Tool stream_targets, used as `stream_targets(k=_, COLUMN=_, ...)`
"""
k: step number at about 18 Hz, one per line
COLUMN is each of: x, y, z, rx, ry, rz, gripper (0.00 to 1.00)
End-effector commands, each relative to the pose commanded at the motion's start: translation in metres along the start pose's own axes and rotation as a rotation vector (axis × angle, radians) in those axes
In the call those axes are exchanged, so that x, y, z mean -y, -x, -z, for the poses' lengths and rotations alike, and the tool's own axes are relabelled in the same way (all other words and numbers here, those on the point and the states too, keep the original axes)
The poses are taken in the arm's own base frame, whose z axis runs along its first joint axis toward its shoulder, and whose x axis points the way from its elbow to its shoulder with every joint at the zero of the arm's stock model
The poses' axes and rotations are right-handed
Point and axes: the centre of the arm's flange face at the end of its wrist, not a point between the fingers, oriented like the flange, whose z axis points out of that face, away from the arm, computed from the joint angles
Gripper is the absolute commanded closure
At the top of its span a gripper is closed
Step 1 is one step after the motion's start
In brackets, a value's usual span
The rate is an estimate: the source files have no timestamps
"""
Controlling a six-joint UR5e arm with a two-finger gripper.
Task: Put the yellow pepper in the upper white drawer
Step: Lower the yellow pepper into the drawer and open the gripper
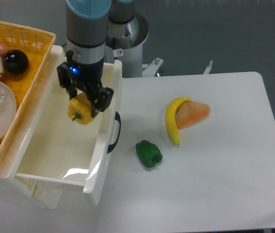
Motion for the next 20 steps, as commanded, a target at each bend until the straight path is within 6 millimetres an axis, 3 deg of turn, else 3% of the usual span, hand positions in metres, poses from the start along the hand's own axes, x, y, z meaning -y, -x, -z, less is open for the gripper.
stream_targets(k=10, x=0.009, y=0.005, z=-0.030, rx=-0.026, ry=0.026, rz=-0.006, gripper=0.59)
stream_targets(k=20, x=0.015, y=0.002, z=-0.043, rx=-0.042, ry=0.036, rz=-0.070, gripper=0.59)
